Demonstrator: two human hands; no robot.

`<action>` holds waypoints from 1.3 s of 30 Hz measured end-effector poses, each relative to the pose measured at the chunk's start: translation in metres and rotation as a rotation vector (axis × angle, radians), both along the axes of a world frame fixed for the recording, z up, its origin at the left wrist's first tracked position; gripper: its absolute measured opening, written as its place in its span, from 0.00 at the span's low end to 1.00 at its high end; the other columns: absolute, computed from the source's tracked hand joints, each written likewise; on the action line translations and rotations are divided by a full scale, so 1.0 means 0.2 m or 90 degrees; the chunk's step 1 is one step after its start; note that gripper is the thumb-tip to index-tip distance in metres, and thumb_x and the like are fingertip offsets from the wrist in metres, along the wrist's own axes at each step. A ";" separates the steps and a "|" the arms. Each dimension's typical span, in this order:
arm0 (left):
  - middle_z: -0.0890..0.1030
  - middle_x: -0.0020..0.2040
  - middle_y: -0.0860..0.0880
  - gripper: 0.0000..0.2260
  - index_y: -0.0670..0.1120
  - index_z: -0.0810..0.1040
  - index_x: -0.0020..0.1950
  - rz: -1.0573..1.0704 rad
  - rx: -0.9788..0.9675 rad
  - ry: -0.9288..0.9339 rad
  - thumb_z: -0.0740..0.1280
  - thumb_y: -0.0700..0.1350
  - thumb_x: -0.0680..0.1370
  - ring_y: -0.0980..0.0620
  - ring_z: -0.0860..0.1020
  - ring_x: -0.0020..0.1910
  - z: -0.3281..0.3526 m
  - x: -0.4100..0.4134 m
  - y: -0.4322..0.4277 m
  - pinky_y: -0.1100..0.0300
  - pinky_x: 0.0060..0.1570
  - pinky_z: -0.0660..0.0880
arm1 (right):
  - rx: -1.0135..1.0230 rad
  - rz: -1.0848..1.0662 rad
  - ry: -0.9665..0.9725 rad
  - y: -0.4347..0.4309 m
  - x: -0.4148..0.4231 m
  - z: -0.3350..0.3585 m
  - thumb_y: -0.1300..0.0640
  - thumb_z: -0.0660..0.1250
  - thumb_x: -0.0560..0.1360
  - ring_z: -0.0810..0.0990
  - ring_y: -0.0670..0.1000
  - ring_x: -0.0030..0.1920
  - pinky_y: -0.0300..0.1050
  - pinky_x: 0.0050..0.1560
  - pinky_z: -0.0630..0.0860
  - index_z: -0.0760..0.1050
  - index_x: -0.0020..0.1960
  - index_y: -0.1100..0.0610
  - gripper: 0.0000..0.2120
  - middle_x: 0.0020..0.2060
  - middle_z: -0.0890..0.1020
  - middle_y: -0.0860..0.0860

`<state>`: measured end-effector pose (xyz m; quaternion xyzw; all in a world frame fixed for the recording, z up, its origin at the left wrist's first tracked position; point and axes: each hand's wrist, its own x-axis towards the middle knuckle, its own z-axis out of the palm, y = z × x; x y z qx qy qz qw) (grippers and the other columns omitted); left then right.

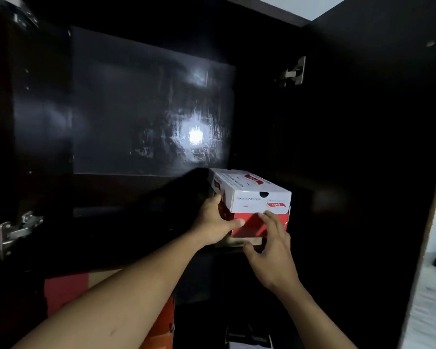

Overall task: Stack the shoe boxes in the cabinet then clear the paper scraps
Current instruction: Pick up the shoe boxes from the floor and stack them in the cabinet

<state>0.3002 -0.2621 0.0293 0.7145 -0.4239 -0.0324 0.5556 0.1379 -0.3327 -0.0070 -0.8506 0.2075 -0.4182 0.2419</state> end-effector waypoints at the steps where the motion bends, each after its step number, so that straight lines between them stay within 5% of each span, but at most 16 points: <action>1: 0.81 0.62 0.53 0.43 0.56 0.69 0.75 0.015 0.002 -0.012 0.80 0.58 0.62 0.55 0.79 0.62 -0.01 0.02 -0.03 0.52 0.64 0.77 | -0.006 -0.006 0.028 -0.05 0.02 0.00 0.50 0.69 0.76 0.55 0.47 0.78 0.47 0.74 0.61 0.57 0.79 0.47 0.36 0.79 0.54 0.40; 4: 0.82 0.62 0.51 0.35 0.51 0.70 0.75 0.049 -0.006 -0.008 0.79 0.47 0.70 0.53 0.80 0.61 -0.02 0.12 -0.14 0.51 0.65 0.77 | -0.016 0.002 0.109 -0.19 0.10 0.01 0.51 0.68 0.77 0.52 0.47 0.80 0.55 0.77 0.61 0.54 0.80 0.47 0.37 0.80 0.50 0.41; 9: 0.80 0.65 0.45 0.38 0.48 0.66 0.79 0.134 -0.031 0.003 0.79 0.46 0.72 0.48 0.80 0.62 -0.03 0.26 -0.29 0.51 0.65 0.76 | -0.049 0.017 0.209 -0.35 0.27 0.05 0.54 0.68 0.76 0.49 0.52 0.80 0.56 0.78 0.58 0.49 0.82 0.48 0.41 0.81 0.46 0.42; 13: 0.83 0.60 0.45 0.39 0.51 0.68 0.77 0.166 -0.041 -0.032 0.80 0.52 0.69 0.48 0.83 0.55 -0.06 0.33 -0.31 0.50 0.60 0.79 | -0.065 0.002 0.187 -0.40 0.35 0.04 0.55 0.69 0.73 0.60 0.58 0.74 0.52 0.73 0.62 0.54 0.80 0.52 0.40 0.78 0.51 0.43; 17: 0.81 0.63 0.48 0.39 0.53 0.66 0.78 0.212 0.011 -0.069 0.76 0.59 0.70 0.45 0.78 0.63 -0.05 0.28 -0.29 0.46 0.64 0.75 | -0.062 0.010 0.178 -0.38 0.32 0.00 0.58 0.69 0.74 0.55 0.55 0.78 0.47 0.76 0.54 0.54 0.81 0.51 0.39 0.80 0.51 0.46; 20: 0.81 0.62 0.51 0.39 0.56 0.68 0.76 0.224 -0.012 -0.133 0.68 0.66 0.66 0.46 0.77 0.63 -0.11 0.16 -0.23 0.44 0.63 0.73 | -0.028 -0.006 0.125 -0.35 0.22 -0.08 0.58 0.68 0.75 0.58 0.55 0.77 0.47 0.76 0.55 0.58 0.79 0.52 0.36 0.78 0.59 0.50; 25: 0.79 0.54 0.53 0.24 0.51 0.76 0.66 0.189 -0.085 -0.408 0.68 0.57 0.72 0.47 0.75 0.54 -0.46 -0.13 -0.01 0.46 0.54 0.73 | 0.056 -0.043 0.170 -0.30 -0.01 -0.43 0.53 0.67 0.79 0.65 0.57 0.72 0.50 0.72 0.63 0.62 0.77 0.54 0.29 0.73 0.65 0.53; 28: 0.80 0.51 0.54 0.20 0.52 0.78 0.62 0.103 0.067 -0.371 0.68 0.58 0.73 0.49 0.77 0.53 -0.77 -0.21 0.09 0.46 0.53 0.74 | 0.147 -0.028 0.265 -0.29 -0.15 -0.77 0.50 0.68 0.79 0.69 0.58 0.70 0.52 0.70 0.68 0.66 0.75 0.53 0.26 0.71 0.69 0.54; 32: 0.78 0.62 0.53 0.21 0.55 0.75 0.68 0.065 0.384 -0.259 0.67 0.60 0.77 0.49 0.75 0.64 -1.14 -0.28 0.11 0.51 0.62 0.72 | 0.241 -0.001 0.367 -0.28 -0.28 -1.20 0.49 0.67 0.79 0.73 0.61 0.68 0.54 0.66 0.72 0.70 0.72 0.53 0.23 0.66 0.74 0.56; 39: 0.69 0.75 0.53 0.26 0.55 0.68 0.77 -0.031 0.505 -0.197 0.64 0.59 0.80 0.47 0.68 0.73 -1.47 -0.31 0.04 0.46 0.68 0.70 | 0.219 -0.039 0.380 -0.23 -0.34 -1.41 0.54 0.63 0.80 0.69 0.59 0.69 0.51 0.68 0.69 0.65 0.76 0.52 0.25 0.68 0.70 0.52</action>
